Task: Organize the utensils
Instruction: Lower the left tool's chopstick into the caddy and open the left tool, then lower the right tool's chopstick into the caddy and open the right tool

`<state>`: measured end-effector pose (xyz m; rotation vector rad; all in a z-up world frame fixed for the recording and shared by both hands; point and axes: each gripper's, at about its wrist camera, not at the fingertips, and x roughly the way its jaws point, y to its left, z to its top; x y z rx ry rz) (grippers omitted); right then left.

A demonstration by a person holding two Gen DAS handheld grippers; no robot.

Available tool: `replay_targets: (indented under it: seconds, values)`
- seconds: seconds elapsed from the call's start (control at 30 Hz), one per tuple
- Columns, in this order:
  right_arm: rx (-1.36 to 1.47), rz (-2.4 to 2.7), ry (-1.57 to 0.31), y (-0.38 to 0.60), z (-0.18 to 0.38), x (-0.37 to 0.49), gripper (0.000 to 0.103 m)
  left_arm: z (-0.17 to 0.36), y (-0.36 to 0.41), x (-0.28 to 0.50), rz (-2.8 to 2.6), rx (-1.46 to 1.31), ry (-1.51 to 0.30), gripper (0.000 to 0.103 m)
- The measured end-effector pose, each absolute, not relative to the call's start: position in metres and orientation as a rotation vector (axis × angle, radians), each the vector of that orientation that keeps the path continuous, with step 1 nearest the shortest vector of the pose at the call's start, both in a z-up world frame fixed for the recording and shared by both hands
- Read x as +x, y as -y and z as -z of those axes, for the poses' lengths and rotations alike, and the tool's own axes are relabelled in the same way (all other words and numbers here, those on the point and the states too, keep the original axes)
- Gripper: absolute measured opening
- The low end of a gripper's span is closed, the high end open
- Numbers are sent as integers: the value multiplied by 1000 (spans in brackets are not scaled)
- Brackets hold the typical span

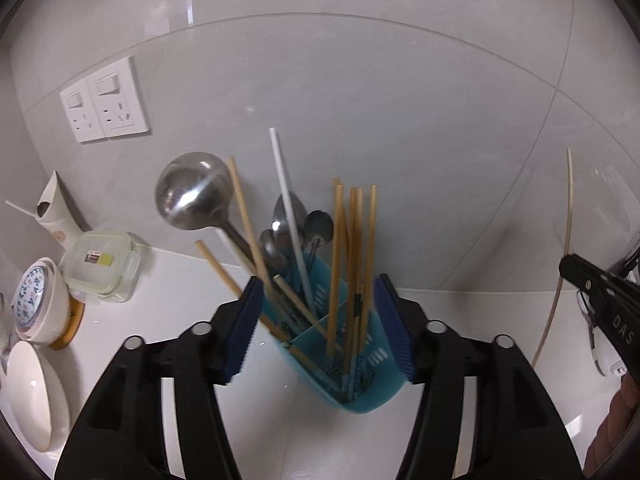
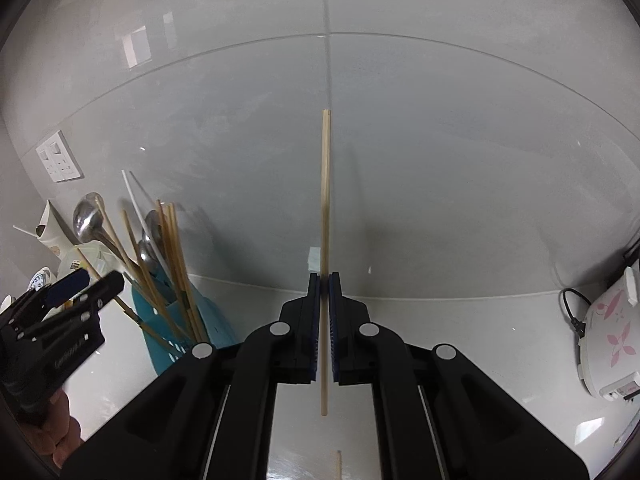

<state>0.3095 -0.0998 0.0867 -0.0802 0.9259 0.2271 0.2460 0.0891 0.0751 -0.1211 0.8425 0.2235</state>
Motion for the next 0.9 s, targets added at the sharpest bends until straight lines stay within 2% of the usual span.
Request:
replay_targets:
  seconds: [0.03,0.13,0.33,0.9]
  values:
    - [-79,-236,-922,96,-88,310,3,-75,-92,244,-232,-119,-854,71]
    - [-71,-271,-909,84,-90,312,4,-75,-101,237,-242,-117,-901,81]
    - [-71,-351,-870,54,-96,313,4,-81,-121,219,-286,-117,-897,95]
    - [-96,-493,-868,-24,-73,307,4,-61,-174,190,-369,-177,-946,97]
